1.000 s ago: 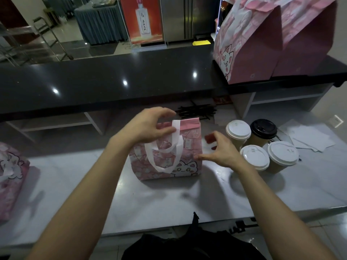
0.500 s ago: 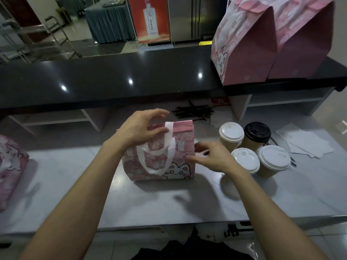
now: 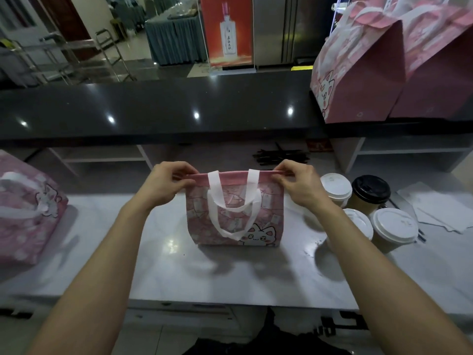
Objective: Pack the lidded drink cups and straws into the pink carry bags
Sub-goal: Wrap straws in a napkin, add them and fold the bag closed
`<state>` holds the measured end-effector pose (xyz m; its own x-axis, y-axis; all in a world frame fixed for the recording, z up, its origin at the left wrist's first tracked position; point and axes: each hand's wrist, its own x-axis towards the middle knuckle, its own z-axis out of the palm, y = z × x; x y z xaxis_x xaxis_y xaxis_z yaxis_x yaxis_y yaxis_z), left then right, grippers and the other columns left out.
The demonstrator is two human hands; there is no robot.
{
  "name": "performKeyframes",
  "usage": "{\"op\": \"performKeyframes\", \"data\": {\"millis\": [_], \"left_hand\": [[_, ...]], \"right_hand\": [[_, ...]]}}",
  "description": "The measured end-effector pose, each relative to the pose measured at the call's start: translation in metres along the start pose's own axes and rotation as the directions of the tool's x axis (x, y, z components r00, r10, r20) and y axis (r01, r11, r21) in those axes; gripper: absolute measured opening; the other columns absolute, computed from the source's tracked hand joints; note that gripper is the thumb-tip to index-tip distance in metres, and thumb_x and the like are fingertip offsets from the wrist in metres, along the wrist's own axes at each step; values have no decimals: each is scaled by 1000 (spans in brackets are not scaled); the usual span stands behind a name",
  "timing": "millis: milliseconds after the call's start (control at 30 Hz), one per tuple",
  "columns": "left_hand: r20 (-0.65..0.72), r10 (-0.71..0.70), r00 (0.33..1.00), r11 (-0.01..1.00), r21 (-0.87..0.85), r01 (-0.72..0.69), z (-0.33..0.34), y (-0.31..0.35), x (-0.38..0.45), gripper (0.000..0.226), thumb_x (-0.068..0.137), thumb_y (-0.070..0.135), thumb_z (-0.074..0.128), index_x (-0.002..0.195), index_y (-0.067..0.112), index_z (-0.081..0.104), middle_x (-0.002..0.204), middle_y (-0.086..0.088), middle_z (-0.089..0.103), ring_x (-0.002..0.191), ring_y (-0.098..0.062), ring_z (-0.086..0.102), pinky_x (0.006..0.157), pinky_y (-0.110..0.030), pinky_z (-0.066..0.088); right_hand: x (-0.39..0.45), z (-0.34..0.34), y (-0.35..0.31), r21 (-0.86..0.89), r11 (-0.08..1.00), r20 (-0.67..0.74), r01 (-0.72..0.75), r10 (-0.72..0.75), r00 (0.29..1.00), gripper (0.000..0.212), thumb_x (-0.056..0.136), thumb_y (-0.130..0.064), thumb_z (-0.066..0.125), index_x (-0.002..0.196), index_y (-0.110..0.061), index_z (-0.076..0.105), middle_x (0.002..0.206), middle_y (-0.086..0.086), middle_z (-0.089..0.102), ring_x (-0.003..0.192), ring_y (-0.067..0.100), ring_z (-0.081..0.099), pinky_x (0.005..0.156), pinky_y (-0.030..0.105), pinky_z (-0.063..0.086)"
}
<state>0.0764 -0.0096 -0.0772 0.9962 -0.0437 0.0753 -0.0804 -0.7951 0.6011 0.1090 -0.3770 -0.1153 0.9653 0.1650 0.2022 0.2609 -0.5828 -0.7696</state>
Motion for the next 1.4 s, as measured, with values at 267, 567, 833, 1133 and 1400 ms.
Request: {"op": "performKeyframes", "data": {"millis": [267,567,833,1133,1400], "left_hand": [[-23,70,997,994,-88,-72,5,-24,7,16,94,21,86,96,35,79,94,17,79,96,-7,75,94,-44,65],[76,129,989,990,-71,-123,-1,-19,13,30,91,52,85,118,52,71,114,37,70,110,13,64,83,-19,53],[231,163,959,979,79,-185,18,35,34,30,90,52,85,118,45,76,109,23,70,101,-2,67,84,-28,61],[126,249,960,943,195,-270,26,24,37,8,98,46,76,104,47,72,105,21,69,100,-7,67,89,-44,63],[-228,-106,968,972,183,150,23,-16,16,62,85,90,60,103,31,67,94,7,74,81,-15,73,75,-42,66]], "right_hand": [[-2,-6,-4,-140,990,67,33,-24,997,19,90,-44,86,103,-41,72,97,-29,69,97,-5,64,69,11,43],[-6,-5,-18,-96,995,132,-14,26,991,50,87,-49,87,133,-43,67,118,-23,69,105,-5,65,83,18,51],[15,11,-61,-277,959,218,58,4,976,47,77,-67,85,117,-44,75,109,-25,69,97,-3,66,80,25,57],[15,12,-59,-302,952,209,57,7,978,44,85,-68,79,118,-38,75,107,-20,74,100,5,69,81,31,58],[-19,-2,-34,-243,966,113,-85,115,987,67,89,-91,45,95,-35,80,82,-21,75,84,3,70,73,32,58]]}}
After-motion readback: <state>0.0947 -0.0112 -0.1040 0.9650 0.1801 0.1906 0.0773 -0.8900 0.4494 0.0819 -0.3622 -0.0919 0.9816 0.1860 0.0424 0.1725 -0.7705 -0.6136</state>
